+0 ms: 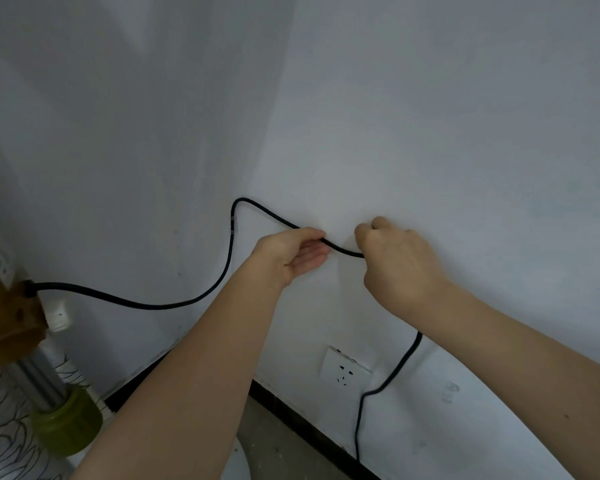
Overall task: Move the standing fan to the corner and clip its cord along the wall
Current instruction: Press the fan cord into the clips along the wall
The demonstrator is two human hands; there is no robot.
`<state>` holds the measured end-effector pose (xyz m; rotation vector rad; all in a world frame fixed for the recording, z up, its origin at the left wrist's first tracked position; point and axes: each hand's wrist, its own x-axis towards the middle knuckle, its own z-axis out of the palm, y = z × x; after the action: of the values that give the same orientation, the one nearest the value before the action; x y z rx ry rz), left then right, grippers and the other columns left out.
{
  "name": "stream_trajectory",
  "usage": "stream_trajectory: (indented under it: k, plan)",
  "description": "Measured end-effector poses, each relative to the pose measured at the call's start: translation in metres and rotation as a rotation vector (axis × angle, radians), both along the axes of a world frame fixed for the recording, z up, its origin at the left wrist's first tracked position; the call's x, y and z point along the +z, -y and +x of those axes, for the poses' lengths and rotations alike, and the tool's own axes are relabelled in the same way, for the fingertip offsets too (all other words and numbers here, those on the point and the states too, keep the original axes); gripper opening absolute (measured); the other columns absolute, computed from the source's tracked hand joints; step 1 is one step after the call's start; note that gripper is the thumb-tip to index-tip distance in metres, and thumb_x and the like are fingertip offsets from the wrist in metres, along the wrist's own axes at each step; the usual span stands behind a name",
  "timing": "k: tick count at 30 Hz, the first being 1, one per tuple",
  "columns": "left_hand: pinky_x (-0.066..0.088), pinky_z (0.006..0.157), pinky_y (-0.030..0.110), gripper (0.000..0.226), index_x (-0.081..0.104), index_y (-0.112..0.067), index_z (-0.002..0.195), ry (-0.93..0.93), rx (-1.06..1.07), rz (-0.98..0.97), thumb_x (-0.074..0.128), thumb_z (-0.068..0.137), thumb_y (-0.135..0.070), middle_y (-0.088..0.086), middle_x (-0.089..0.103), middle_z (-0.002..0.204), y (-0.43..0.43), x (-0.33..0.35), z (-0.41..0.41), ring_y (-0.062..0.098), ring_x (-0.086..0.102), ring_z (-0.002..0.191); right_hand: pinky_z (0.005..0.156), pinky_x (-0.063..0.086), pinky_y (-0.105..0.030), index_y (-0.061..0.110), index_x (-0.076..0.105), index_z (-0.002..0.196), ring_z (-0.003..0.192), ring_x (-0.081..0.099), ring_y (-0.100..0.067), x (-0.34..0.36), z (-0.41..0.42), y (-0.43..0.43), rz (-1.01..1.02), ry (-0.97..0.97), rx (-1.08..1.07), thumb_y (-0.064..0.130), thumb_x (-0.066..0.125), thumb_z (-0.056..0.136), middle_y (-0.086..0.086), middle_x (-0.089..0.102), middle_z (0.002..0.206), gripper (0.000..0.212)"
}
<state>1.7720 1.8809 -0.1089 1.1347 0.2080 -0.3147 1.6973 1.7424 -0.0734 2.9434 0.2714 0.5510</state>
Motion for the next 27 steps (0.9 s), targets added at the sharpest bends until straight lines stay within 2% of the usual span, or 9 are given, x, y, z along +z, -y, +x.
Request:
stream_trajectory:
  k: [2,4,8,13,15,17,21,24,27]
  plan:
    - [0.056,0.044,0.023,0.011,0.063,-0.003,0.071,0.002,0.008,-0.004,0.069,0.08,0.0,0.008,0.068,0.052,0.001,0.001,-0.002,0.012,0.067,0.044,0.052,0.039,-0.033,0.008,0.045,0.075,0.066,0.048,-0.031,0.001,-0.006,0.012,0.178,-0.023,-0.022,-0.007,0.049,0.075,-0.005,0.048,0.077,0.016]
    - [0.056,0.044,0.022,0.011,0.063,-0.003,0.071,0.005,0.024,-0.008,0.069,0.081,0.0,0.009,0.067,0.058,0.002,0.001,-0.003,0.012,0.067,0.044,0.068,0.051,-0.035,0.006,0.062,0.091,0.08,0.06,-0.032,0.003,-0.015,0.024,0.392,-0.056,-0.04,-0.002,0.055,0.078,-0.01,0.064,0.086,0.017]
    - [0.057,0.044,0.023,0.011,0.063,-0.002,0.072,0.005,0.061,-0.04,0.068,0.082,0.0,0.009,0.067,0.056,0.004,0.001,-0.006,0.012,0.066,0.043,0.064,0.057,-0.035,0.011,0.066,0.078,0.061,0.064,-0.022,-0.002,-0.035,0.043,0.797,-0.144,-0.07,0.008,0.067,0.08,-0.004,0.066,0.068,0.004]
    - [0.058,0.046,0.024,0.011,0.063,-0.002,0.073,0.005,0.09,-0.048,0.068,0.082,-0.001,0.01,0.064,0.071,0.007,0.001,-0.01,0.013,0.066,0.049,0.051,0.051,-0.022,0.003,0.066,0.069,0.044,0.057,-0.01,-0.029,-0.056,0.06,1.155,-0.243,-0.066,0.019,0.066,0.087,-0.001,0.061,0.054,0.024]
    - [0.058,0.047,0.025,0.01,0.063,-0.002,0.074,0.006,0.095,-0.053,0.069,0.082,-0.001,0.011,0.064,0.073,0.006,0.0,-0.009,0.014,0.067,0.053,0.056,0.053,-0.025,0.009,0.064,0.063,0.047,0.057,-0.011,-0.04,-0.063,0.065,1.234,-0.278,-0.061,0.026,0.064,0.089,0.002,0.06,0.049,0.031]
    - [0.058,0.047,0.024,0.01,0.063,-0.002,0.074,0.003,0.098,-0.057,0.068,0.082,-0.001,0.011,0.064,0.073,0.007,-0.001,-0.009,0.015,0.066,0.057,0.069,0.056,-0.04,0.014,0.062,0.059,0.053,0.056,-0.016,-0.053,-0.071,0.071,1.272,-0.315,-0.064,0.034,0.059,0.091,0.002,0.06,0.049,0.038]
    - [0.057,0.045,0.024,0.011,0.062,-0.002,0.073,0.002,0.109,-0.073,0.068,0.082,-0.001,0.01,0.063,0.072,0.009,-0.003,-0.009,0.013,0.067,0.049,0.084,0.052,-0.052,0.018,0.06,0.063,0.059,0.056,-0.017,-0.077,-0.089,0.081,1.316,-0.38,-0.003,0.035,0.047,0.097,0.001,0.058,0.055,0.04]
    - [0.057,0.045,0.024,0.011,0.062,-0.003,0.073,-0.002,0.122,-0.088,0.068,0.083,-0.002,0.01,0.063,0.073,0.011,-0.003,-0.01,0.015,0.065,0.062,0.075,0.053,-0.052,0.012,0.062,0.072,0.055,0.054,-0.015,-0.084,-0.095,0.087,1.371,-0.312,0.0,0.024,0.046,0.099,0.003,0.054,0.055,0.034]
    - [0.057,0.045,0.024,0.009,0.063,-0.005,0.076,-0.003,0.165,-0.121,0.069,0.083,-0.006,0.009,0.065,0.075,0.014,-0.004,-0.016,0.014,0.065,0.065,0.055,0.045,-0.034,0.015,0.065,0.08,0.047,0.046,-0.013,-0.084,-0.095,0.089,1.36,-0.169,-0.03,0.019,0.047,0.099,0.009,0.051,0.051,0.026]
